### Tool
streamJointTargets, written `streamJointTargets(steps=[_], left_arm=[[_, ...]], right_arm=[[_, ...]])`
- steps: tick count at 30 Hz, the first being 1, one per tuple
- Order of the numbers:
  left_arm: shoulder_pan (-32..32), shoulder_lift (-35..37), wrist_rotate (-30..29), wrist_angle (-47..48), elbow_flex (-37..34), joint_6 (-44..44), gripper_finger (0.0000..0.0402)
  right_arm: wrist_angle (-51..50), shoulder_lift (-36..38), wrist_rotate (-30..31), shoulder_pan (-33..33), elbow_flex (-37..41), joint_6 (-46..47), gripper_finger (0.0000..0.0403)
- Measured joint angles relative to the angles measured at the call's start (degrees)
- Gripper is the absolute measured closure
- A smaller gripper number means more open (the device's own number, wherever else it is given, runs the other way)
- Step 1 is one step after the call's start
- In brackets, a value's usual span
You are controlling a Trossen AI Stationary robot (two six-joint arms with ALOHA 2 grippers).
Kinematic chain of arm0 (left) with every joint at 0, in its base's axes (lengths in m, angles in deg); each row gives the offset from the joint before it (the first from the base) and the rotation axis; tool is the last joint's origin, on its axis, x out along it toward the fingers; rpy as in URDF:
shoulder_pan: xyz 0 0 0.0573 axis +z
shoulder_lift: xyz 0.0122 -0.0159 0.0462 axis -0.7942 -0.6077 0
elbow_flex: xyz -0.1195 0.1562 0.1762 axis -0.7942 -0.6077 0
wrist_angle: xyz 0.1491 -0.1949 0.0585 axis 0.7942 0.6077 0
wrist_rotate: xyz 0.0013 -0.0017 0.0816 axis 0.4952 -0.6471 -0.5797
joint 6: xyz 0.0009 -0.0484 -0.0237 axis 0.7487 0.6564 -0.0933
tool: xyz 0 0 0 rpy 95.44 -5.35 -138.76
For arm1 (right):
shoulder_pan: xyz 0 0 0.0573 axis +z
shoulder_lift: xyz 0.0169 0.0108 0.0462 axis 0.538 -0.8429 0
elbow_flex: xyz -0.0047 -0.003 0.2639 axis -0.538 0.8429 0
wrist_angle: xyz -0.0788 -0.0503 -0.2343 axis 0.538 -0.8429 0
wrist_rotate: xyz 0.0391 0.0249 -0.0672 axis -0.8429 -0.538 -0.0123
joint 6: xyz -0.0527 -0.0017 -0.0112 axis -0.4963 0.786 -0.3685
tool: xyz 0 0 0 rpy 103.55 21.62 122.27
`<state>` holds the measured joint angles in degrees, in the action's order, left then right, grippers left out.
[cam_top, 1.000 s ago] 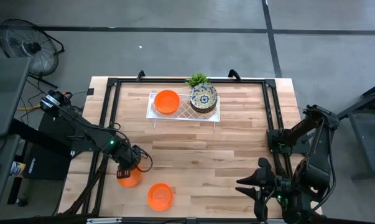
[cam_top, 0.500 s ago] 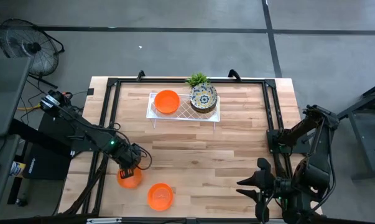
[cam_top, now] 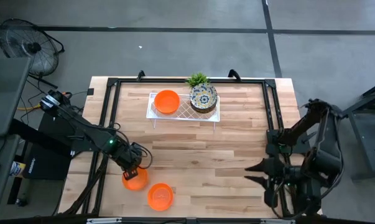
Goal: Pick & Place Mini bowls
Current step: Stack the orange bowl on the orange bowl on the shelf
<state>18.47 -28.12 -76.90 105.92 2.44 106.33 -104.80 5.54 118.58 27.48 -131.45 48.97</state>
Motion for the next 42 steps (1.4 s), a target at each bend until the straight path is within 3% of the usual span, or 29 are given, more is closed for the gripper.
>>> streamJointTargets(steps=[5, 14, 21, 30, 42], left_arm=[[0.01, 0.64, -1.94, 4.01, 4.98, 3.55, 0.04], [0.99, 3.21, -13.91, 9.89, 15.71, 12.56, 0.0401], [8.1, 3.15, -22.14, 17.04, 31.15, 5.04, 0.0401], [24.35, -1.5, -18.62, 28.9, 47.87, -10.03, 0.0402], [44.47, -6.85, -11.38, 27.54, 53.42, -26.49, 0.0401]], right_arm=[[-8.01, 1.96, -0.97, 0.0, 0.0, 2.83, 0.0305], [-19.61, 3.76, -6.22, 0.02, 0.0, 10.23, 0.0305], [-21.34, 3.83, -5.43, -0.02, 0.0, 9.96, 0.0305], [-21.24, 3.83, -5.4, 0.0, 0.0, 10.19, 0.0305], [-20.36, 3.83, -6.77, 0.0, 0.0, 10.22, 0.0305]])
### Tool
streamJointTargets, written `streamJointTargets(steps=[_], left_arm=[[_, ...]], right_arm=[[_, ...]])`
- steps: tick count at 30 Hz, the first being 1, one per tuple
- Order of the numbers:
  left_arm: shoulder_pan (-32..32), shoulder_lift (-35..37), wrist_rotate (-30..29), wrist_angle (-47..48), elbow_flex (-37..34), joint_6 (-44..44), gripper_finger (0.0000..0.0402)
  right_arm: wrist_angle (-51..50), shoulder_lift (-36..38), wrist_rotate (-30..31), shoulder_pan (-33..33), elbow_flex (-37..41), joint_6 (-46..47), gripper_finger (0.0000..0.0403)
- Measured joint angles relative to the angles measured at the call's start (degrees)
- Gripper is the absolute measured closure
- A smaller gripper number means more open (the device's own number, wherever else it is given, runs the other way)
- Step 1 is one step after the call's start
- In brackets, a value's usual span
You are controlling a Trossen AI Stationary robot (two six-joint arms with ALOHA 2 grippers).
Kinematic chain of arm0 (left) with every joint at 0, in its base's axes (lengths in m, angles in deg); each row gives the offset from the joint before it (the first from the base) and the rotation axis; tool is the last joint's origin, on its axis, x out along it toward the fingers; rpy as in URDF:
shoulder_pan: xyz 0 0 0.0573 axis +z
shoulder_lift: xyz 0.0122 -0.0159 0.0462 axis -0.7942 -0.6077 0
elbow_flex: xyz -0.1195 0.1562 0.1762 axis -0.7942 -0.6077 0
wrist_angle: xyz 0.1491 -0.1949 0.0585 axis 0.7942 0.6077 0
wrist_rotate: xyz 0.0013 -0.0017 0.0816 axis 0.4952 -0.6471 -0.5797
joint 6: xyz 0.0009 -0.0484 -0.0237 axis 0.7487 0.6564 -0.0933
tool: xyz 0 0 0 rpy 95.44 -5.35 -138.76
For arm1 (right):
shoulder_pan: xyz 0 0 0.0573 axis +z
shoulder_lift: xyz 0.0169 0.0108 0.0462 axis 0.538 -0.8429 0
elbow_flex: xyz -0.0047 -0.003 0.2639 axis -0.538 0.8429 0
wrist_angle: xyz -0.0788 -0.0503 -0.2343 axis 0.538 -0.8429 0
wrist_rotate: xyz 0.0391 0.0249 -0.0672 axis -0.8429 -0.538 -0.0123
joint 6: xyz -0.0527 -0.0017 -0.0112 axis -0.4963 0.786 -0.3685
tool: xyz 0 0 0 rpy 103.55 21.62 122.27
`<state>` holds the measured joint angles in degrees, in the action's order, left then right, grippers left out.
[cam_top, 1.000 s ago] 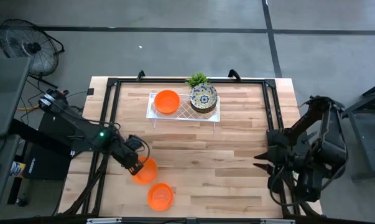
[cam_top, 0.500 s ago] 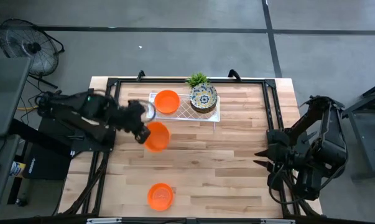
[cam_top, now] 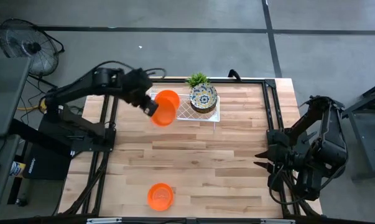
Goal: Pick & Place Mini bowls
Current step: Stack the orange bowl on the orange bowl on the shelf
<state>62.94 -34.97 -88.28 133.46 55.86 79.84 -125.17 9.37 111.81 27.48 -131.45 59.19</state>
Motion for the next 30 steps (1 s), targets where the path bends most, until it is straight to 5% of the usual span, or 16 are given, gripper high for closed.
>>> streamJointTargets(steps=[14, 30], left_arm=[[14.93, -6.92, 7.26, -7.0, -0.21, -9.89, 0.0401], [20.1, -9.43, 9.31, -1.77, -0.15, -11.61, 0.0401]], right_arm=[[0.46, 0.02, -1.67, 0.0, 0.0, 0.24, 0.0305], [2.48, 0.01, -1.9, 0.01, 0.0, 0.26, 0.0305]])
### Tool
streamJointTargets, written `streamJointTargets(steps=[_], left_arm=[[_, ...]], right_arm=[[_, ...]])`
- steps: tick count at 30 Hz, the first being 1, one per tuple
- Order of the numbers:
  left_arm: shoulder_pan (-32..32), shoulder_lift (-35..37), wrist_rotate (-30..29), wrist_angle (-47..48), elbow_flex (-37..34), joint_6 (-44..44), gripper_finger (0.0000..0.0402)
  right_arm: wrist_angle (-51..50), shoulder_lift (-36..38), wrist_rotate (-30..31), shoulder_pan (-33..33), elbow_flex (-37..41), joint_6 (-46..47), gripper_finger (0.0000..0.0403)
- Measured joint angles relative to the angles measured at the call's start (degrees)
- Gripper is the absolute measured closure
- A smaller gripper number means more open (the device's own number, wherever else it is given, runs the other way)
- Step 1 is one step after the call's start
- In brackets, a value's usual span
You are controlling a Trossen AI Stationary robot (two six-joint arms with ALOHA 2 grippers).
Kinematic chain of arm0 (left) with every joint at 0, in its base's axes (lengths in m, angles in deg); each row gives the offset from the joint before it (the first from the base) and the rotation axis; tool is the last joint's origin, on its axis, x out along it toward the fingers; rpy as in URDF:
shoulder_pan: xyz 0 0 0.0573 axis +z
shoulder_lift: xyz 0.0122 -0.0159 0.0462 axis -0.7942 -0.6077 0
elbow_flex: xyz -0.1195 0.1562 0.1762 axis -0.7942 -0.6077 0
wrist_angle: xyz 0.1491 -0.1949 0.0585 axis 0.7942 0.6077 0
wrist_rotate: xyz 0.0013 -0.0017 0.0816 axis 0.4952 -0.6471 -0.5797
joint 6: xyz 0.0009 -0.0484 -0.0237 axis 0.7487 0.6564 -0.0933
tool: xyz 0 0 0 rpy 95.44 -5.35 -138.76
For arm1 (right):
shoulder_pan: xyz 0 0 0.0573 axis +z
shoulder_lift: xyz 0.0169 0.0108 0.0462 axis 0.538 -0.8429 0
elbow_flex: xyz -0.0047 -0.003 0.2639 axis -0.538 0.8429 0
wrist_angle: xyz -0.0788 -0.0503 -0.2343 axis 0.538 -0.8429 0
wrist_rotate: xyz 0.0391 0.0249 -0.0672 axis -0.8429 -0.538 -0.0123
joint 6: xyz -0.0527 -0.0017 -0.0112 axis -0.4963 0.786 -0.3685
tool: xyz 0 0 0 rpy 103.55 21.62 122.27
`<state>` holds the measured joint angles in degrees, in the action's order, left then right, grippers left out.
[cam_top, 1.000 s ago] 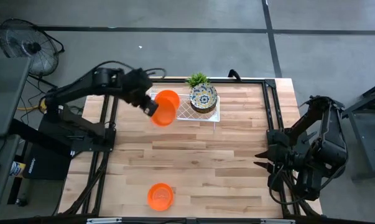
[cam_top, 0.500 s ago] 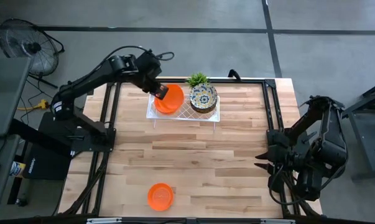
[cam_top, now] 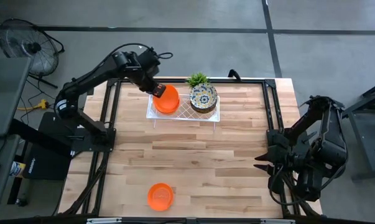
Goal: Pick & Place Mini bowls
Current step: Stack the orange bowl on the orange bowl on the shelf
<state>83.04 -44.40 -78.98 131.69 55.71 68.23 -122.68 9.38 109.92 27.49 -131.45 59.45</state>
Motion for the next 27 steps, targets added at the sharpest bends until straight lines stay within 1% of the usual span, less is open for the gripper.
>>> streamJointTargets(steps=[4, 11, 15, 21, 27], left_arm=[[-0.07, 0.0, -0.11, 1.65, 0.0, -0.21, 0.0401], [-0.04, -0.51, 0.81, 1.24, 0.01, -1.27, 0.0402], [-0.04, -1.36, 2.58, 0.96, 0.0, -1.97, 0.0399], [-0.04, -1.74, 2.59, 0.82, 0.0, -2.96, 0.0384], [-0.04, -1.75, 1.12, 0.85, 0.0, -2.95, 0.0363]], right_arm=[[0.0, -0.01, 0.09, -0.01, 0.0, -0.02, 0.0305], [0.0, -0.01, 0.25, 0.0, 0.0, -0.09, 0.0305], [0.09, -0.01, 0.27, -0.01, 0.0, -0.07, 0.0305], [0.33, -0.01, 0.18, -0.01, 0.0, -0.04, 0.0305], [0.75, -0.01, -0.13, -0.01, 0.0, -0.04, 0.0305]])
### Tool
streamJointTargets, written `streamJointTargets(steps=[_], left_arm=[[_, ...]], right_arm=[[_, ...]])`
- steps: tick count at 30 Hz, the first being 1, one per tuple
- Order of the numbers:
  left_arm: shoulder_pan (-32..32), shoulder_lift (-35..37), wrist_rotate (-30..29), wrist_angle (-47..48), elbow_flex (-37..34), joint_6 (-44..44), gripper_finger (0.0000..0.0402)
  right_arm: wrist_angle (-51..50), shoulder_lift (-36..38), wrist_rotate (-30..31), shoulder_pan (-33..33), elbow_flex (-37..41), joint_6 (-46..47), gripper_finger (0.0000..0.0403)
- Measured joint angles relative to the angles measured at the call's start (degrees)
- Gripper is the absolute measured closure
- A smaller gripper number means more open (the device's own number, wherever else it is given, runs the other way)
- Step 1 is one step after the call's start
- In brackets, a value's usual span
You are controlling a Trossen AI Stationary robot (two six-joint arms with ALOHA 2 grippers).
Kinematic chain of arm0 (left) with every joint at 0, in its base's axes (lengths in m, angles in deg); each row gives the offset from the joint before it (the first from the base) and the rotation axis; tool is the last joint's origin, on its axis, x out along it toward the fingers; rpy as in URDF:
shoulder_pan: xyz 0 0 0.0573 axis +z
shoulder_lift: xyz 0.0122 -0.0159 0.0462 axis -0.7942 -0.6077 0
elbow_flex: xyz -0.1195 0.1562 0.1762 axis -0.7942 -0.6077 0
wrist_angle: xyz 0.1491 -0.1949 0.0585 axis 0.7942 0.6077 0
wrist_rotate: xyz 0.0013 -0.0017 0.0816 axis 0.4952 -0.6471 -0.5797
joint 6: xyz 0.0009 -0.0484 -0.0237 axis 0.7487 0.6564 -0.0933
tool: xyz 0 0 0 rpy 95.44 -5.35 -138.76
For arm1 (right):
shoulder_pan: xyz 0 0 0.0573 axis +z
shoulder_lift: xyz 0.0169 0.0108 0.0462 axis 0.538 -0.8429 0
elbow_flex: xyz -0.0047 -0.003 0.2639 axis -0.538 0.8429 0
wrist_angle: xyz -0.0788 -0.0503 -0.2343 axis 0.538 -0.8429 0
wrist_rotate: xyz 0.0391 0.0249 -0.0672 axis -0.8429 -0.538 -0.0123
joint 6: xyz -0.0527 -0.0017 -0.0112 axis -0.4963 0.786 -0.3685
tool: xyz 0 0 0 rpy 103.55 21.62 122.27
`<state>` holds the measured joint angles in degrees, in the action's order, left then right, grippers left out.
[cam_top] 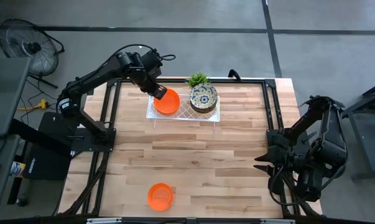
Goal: Pick & Place Mini bowls
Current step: Stack the orange bowl on the orange bowl on the shelf
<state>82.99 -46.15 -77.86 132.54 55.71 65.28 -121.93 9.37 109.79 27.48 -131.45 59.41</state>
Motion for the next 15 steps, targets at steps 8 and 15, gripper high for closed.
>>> streamJointTargets(steps=[8, 15], left_arm=[[0.0, 0.0, -0.13, 0.0, 0.0, -2.33, 0.0311], [0.0, 0.0, -4.07, 0.61, 5.53, -7.23, 0.0289]], right_arm=[[0.28, 0.0, -2.32, 0.02, -0.01, 0.19, 0.0305], [0.25, 0.0, -3.01, 0.02, -0.01, 2.02, 0.0305]])
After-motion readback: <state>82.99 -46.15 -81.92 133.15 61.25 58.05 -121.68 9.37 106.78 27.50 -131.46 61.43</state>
